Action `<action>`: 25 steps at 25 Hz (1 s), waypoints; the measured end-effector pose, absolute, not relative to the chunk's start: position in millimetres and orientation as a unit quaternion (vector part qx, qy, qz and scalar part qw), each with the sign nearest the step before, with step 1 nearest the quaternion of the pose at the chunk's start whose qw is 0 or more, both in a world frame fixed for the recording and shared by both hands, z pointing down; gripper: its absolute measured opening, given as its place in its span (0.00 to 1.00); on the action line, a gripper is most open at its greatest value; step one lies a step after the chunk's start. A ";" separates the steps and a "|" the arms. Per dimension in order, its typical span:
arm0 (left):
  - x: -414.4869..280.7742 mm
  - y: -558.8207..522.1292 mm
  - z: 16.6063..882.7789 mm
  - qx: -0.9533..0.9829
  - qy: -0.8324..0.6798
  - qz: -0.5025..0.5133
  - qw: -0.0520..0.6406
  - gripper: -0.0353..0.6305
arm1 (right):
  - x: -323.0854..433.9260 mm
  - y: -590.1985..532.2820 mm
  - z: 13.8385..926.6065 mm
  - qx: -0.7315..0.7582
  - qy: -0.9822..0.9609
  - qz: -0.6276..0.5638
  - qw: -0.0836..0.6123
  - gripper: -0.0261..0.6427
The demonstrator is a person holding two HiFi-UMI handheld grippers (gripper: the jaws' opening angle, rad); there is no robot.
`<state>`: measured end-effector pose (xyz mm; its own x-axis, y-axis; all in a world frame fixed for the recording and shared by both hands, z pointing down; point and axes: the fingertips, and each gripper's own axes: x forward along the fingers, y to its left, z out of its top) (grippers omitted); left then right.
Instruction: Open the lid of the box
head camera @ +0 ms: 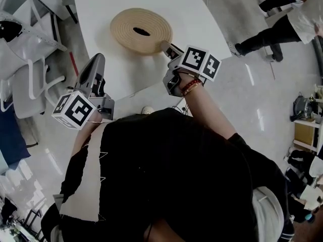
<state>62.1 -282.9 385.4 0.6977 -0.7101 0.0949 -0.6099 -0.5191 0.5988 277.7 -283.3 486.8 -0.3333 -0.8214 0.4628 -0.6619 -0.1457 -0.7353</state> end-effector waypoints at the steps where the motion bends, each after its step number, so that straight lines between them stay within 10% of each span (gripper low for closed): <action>1: 61.3 -282.3 386.2 0.868 -0.380 -0.081 0.310 0.07 | 277.5 -283.0 487.5 -0.569 0.645 -0.502 0.088 0.25; 25: 55.3 -283.3 386.7 0.867 -0.380 -0.094 0.308 0.07 | 281.1 -278.7 480.1 -0.565 0.612 -0.530 0.159 0.19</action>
